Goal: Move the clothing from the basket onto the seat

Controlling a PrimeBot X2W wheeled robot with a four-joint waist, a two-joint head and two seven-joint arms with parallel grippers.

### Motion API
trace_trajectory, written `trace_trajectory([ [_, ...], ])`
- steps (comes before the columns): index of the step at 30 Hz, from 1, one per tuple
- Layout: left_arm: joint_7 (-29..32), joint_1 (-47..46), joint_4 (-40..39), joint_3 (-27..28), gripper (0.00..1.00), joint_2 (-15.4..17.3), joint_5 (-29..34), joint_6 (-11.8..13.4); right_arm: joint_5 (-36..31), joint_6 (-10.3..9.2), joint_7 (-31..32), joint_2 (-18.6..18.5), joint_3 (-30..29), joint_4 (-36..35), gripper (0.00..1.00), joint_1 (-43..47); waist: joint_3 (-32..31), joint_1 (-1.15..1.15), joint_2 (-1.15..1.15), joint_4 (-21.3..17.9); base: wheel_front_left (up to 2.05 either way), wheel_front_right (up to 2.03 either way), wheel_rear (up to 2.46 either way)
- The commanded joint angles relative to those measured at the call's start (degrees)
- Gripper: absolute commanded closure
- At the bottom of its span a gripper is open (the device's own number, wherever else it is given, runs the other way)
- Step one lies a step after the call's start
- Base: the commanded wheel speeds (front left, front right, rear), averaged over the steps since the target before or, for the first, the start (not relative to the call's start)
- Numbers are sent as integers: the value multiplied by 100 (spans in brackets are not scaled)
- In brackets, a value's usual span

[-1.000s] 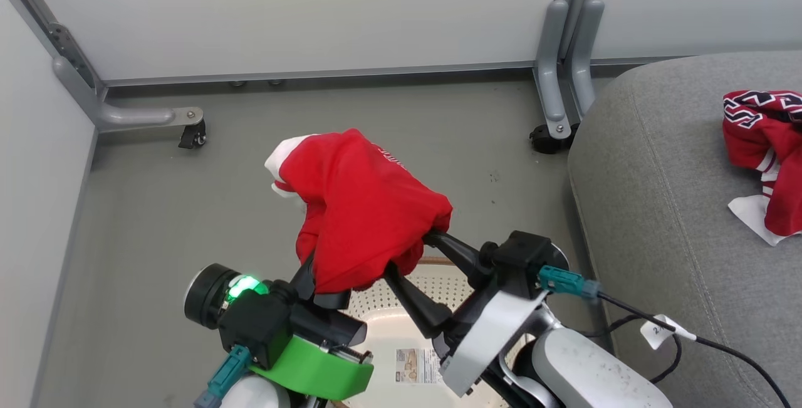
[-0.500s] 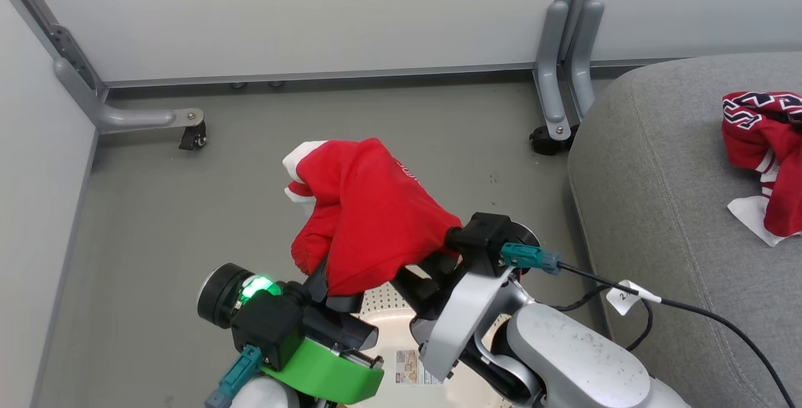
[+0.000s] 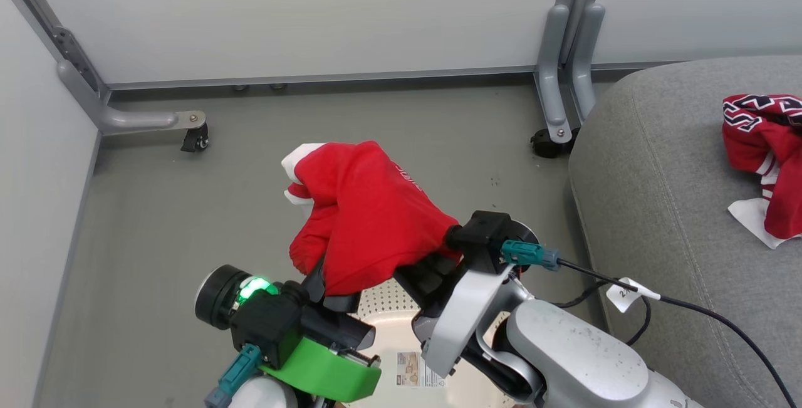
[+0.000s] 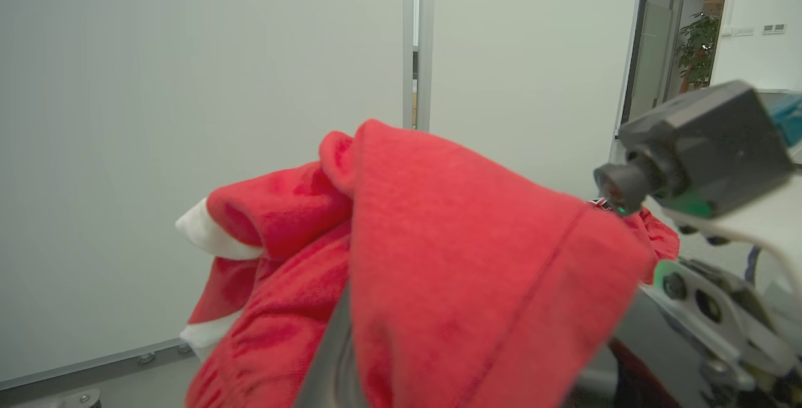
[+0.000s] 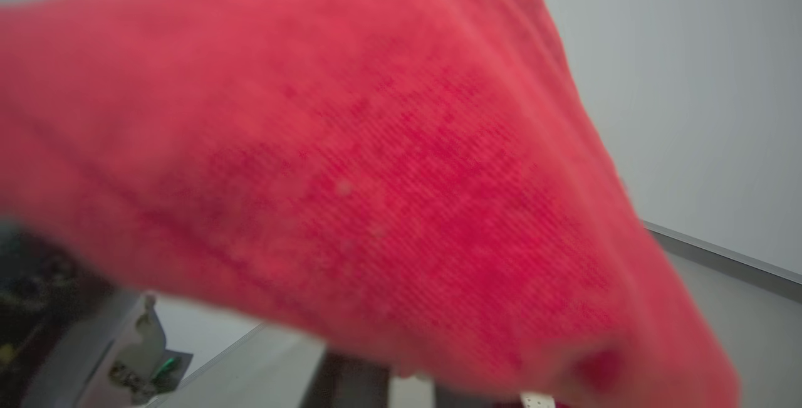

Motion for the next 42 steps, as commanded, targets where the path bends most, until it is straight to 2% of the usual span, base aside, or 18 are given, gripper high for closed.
trace_trajectory([
  [1, 41, -53, 32, 1, 100, 49, 23, 45, 47, 0, -59, -31, 10, 28, 100, -95, -4, 0, 0, 16, 0, 0, 0],
  [2, 49, -52, 40, 7, 82, 56, 48, 66, 46, 0, -68, -36, 5, 34, 100, -98, -2, 0, 0, 27, 0, 0, 0],
  [3, 81, -46, 47, 13, 0, 63, 64, 101, 47, 0, -82, -36, -1, 43, 100, -102, 1, 0, 0, 38, 0, 0, 0],
  [23, 690, 877, -93, -61, 0, 805, 27, 237, -171, 0, -293, -98, -372, 443, 100, -69, 60, 0, 0, 506, 0, 0, 0],
  [30, 742, 943, -126, -90, 0, 899, 22, 236, -209, 0, -346, -134, -504, 603, 100, 28, 57, 0, 0, 566, 0, 0, 0],
  [35, 749, 929, -154, -114, 0, 942, 29, 231, -246, 0, -418, -120, -636, 721, 100, 89, 73, 0, 0, 418, 0, 0, 0],
  [42, 751, 826, -239, -161, 0, 995, 76, 208, -349, 0, -522, -126, -897, 834, 100, 171, 239, 0, 0, -183, 0, 0, 0],
])
